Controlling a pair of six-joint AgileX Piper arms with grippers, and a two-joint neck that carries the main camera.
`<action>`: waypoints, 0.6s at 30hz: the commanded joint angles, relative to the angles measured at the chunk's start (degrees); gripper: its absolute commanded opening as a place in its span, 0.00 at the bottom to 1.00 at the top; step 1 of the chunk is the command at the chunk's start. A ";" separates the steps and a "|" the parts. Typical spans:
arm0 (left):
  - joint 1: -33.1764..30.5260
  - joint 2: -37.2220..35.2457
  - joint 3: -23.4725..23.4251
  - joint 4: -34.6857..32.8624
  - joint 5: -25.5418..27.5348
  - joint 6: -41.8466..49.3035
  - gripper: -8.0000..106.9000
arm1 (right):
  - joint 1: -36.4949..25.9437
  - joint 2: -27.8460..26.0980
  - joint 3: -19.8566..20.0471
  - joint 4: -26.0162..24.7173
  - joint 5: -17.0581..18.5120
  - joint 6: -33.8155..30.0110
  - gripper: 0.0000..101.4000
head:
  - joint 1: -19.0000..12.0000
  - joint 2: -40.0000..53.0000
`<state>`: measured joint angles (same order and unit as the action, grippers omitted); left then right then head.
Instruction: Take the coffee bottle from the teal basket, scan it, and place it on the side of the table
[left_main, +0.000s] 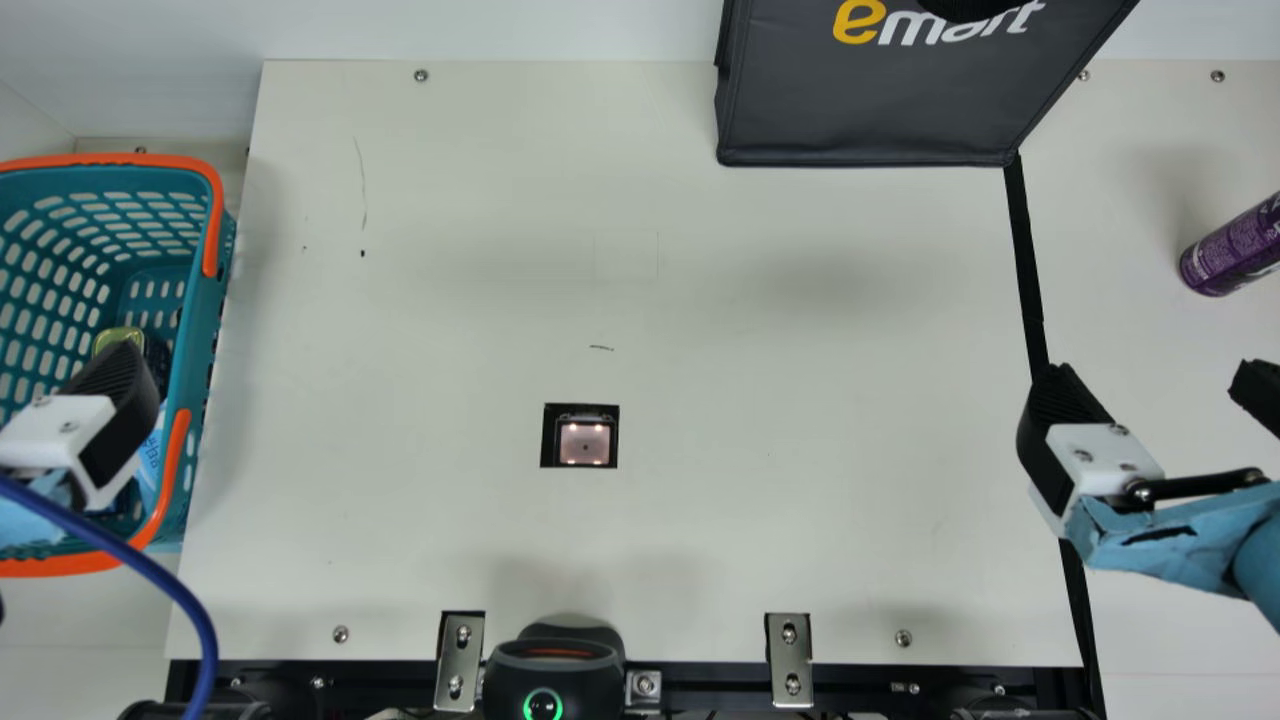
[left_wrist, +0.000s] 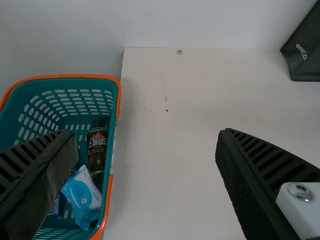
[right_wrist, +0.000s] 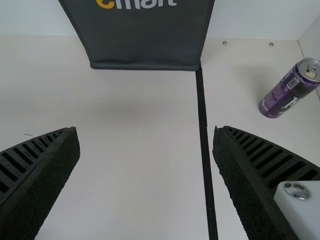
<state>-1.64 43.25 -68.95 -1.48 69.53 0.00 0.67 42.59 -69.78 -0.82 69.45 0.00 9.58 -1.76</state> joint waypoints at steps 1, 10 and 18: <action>0.00 0.00 0.00 0.00 0.00 0.00 0.85 | 0.00 0.00 0.00 0.00 0.00 0.00 0.94 | -1.66 1.52; 0.00 0.00 0.00 0.00 0.00 0.00 0.85 | 0.00 0.00 0.00 0.00 0.00 0.00 0.94 | -1.66 13.54; 0.00 0.00 0.00 0.00 0.00 0.00 0.85 | 0.00 0.00 0.00 0.00 0.00 0.00 0.94 | -1.66 20.18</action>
<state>-1.64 43.25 -68.95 -1.48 69.53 0.00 0.67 42.59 -69.78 -0.82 69.45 0.00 9.58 17.84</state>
